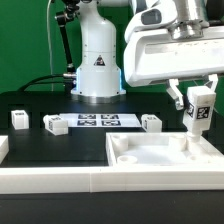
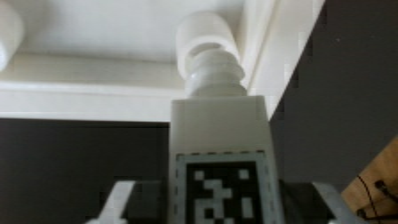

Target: Assemble square table

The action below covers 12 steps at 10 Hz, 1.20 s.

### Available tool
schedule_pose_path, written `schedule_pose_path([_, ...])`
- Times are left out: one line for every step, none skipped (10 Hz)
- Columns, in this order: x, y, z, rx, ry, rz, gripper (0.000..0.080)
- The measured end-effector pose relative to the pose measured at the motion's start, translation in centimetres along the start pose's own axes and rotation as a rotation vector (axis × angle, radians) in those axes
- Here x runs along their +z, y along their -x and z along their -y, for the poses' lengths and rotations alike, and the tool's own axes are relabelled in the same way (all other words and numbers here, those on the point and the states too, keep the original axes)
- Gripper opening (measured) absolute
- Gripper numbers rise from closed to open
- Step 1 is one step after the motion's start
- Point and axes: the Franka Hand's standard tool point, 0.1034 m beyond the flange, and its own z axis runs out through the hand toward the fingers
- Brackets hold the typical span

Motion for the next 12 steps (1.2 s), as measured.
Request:
schedule_pose_path([0.0, -0.5, -0.3, -0.001, 0.013, -0.061, 0.0288])
schedule_pose_path([0.2, -0.6, -0.3, -0.003, 0.024, -0.116, 0.0288])
schedule_pose_path([0.5, -0.4, -0.3, -0.003, 0.027, -0.134, 0.0288])
schedule_pose_path([0.5, -0.5, -0.4, -0.001, 0.028, -0.133, 0.0288])
schedule_pose_path([0.5, -0.7, -0.6, 0.001, 0.029, -0.135, 0.0288])
schedule_pose_path([0.6, -0.8, -0.7, 0.002, 0.03, -0.136, 0.0288])
schedule_pose_path([0.8, -0.8, -0.8, 0.003, 0.031, -0.136, 0.0288])
schedule_pose_path([1.0, -0.8, -0.9, 0.005, 0.032, -0.135, 0.0288])
schedule_pose_path([1.3, -0.6, -0.6, 0.003, 0.029, -0.133, 0.0288])
schedule_pose_path([1.6, -0.3, -0.1, -0.002, 0.026, -0.128, 0.0288])
schedule_pose_path([1.8, 0.0, 0.3, -0.008, 0.022, -0.123, 0.0288])
schedule_pose_path([2.0, 0.2, 0.6, -0.01, 0.02, -0.12, 0.0288])
